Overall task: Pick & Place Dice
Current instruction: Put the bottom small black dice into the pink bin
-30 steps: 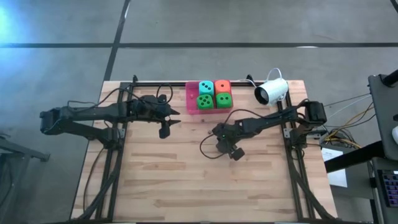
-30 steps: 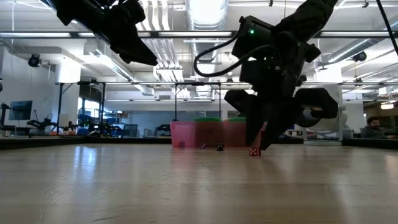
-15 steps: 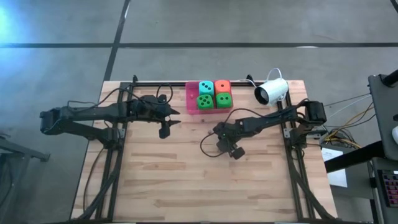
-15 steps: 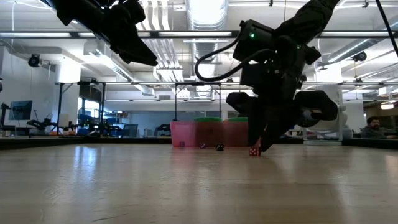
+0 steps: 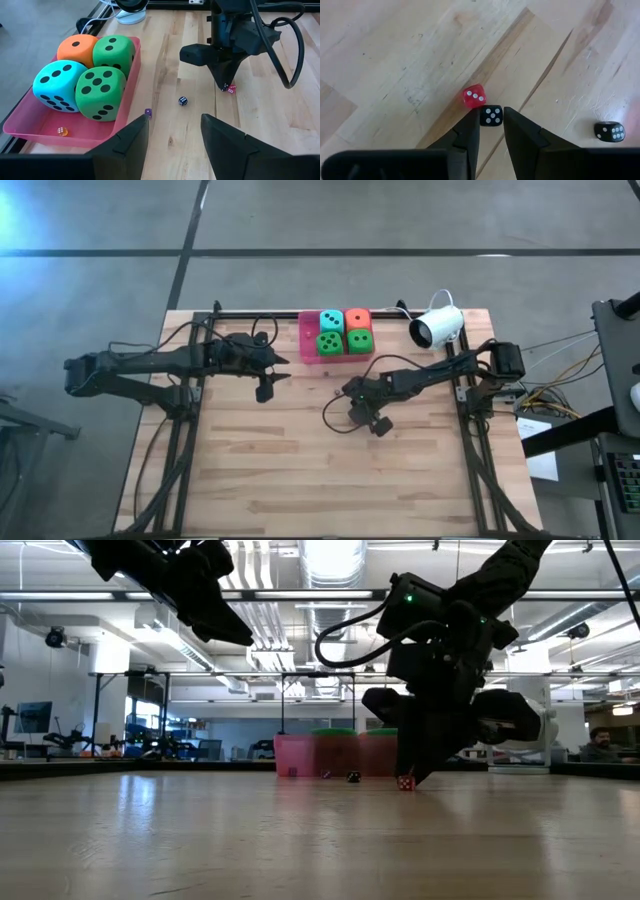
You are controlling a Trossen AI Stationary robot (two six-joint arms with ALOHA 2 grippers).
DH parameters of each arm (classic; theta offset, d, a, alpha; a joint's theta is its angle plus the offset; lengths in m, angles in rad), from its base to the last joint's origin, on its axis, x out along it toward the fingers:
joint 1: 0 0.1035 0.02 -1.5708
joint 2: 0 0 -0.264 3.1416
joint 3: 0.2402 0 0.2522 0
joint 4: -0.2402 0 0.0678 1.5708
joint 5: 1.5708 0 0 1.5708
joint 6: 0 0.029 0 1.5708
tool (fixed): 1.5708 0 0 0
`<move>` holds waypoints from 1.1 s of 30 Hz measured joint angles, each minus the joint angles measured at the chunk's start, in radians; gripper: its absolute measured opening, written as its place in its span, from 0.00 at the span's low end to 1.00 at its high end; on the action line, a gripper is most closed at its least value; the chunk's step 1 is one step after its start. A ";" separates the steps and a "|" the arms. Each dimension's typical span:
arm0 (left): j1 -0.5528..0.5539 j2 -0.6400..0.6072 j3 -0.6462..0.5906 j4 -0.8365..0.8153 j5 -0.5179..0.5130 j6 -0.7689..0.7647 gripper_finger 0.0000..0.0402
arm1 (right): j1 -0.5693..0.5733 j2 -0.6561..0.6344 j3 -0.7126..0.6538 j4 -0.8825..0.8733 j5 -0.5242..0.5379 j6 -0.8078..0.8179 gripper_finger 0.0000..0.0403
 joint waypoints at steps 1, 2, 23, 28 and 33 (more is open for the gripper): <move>0.000 0.000 0.000 0.000 0.000 0.000 0.45 | 0.000 0.000 0.000 0.001 0.000 0.000 0.20; 0.000 0.000 0.000 0.000 0.000 0.000 0.44 | 0.000 0.000 0.000 0.000 0.000 0.000 0.19; 0.000 0.000 0.000 0.000 0.000 0.002 0.44 | -0.001 0.000 0.000 0.012 0.001 -0.011 0.13; 0.000 0.000 0.000 0.000 0.000 0.002 0.46 | 0.000 0.000 0.000 0.015 0.005 -0.016 0.13; 0.000 0.000 0.000 0.000 0.000 0.002 0.48 | 0.000 0.000 0.005 0.014 0.015 -0.029 0.13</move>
